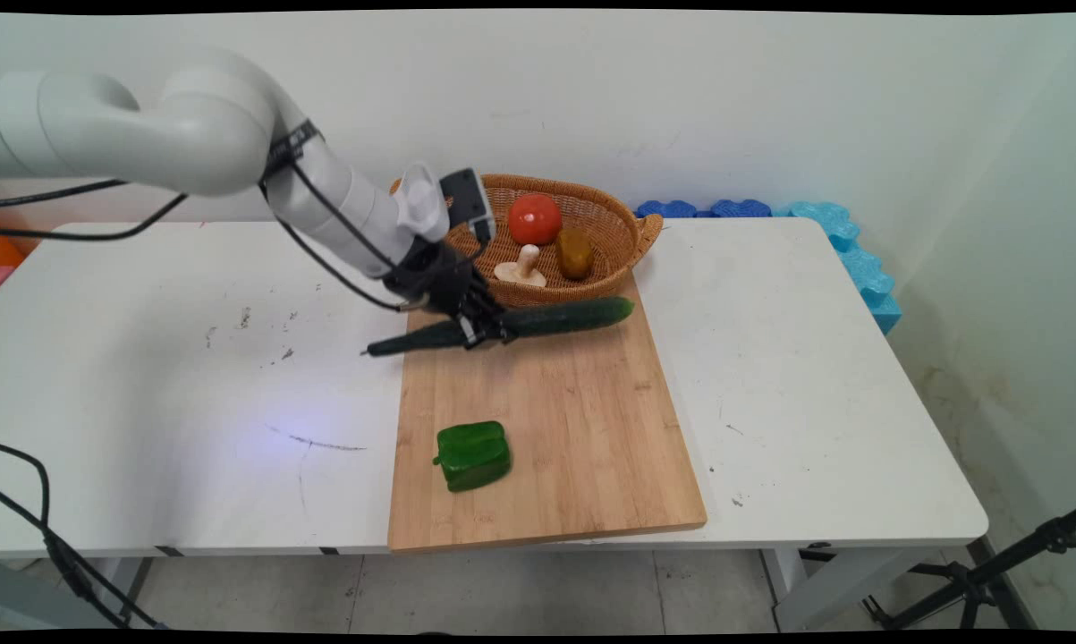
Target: Place the picked object in the vegetable basket
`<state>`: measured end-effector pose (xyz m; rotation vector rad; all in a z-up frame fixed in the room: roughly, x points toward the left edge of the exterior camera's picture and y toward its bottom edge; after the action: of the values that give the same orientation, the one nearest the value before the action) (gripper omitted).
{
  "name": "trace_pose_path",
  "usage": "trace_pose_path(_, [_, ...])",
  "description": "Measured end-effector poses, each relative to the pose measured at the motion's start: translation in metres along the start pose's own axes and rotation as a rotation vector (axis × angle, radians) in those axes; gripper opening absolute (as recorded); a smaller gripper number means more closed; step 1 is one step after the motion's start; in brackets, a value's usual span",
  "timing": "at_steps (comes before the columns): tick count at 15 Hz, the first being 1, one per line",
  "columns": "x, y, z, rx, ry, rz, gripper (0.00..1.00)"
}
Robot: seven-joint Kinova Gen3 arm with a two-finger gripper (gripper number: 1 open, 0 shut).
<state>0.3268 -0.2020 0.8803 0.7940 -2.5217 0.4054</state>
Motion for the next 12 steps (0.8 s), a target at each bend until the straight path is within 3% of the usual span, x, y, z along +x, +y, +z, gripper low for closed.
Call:
trace_pose_path(5, [0.022,-0.025,-0.014,0.019,0.030,0.085,0.00])
trace_pose_path(12, [0.051,-0.082,-0.022,0.087,0.054,0.227,0.00])
